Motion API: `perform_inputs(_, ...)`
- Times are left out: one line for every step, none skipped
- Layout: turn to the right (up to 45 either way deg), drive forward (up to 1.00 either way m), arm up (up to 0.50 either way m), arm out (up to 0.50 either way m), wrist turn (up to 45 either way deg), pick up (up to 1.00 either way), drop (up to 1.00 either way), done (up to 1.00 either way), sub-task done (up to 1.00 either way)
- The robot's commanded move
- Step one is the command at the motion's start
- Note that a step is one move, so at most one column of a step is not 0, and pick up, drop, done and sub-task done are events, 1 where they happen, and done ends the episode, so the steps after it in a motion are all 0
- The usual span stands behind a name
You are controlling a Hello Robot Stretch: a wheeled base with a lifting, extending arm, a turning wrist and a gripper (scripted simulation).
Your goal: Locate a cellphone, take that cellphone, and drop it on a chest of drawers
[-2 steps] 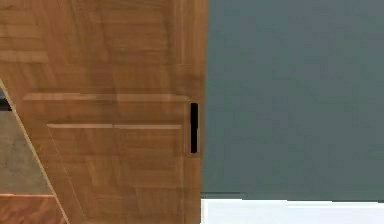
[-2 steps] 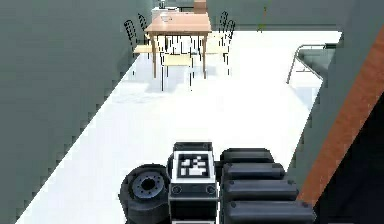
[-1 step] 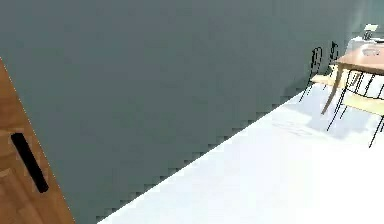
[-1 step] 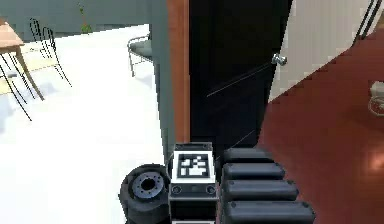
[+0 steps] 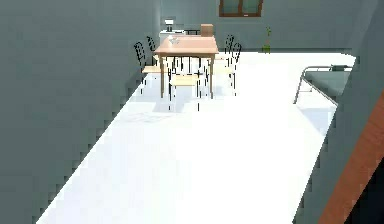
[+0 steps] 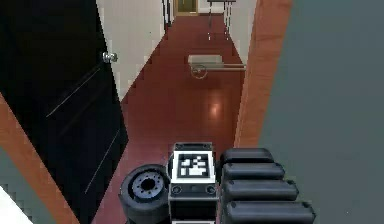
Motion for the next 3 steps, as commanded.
perform_inputs(0.0, 1.00, 0.00, 0.00, 0.0, 0.00, 0.00, 0.00, 0.00)
perform_inputs(9.0, 0.00, 0.00, 0.00, 0.0, 0.00, 0.00, 0.00, 0.00)
perform_inputs(0.0, 0.05, 0.00, 0.00, 0.0, 0.00, 0.00, 0.00, 0.00)
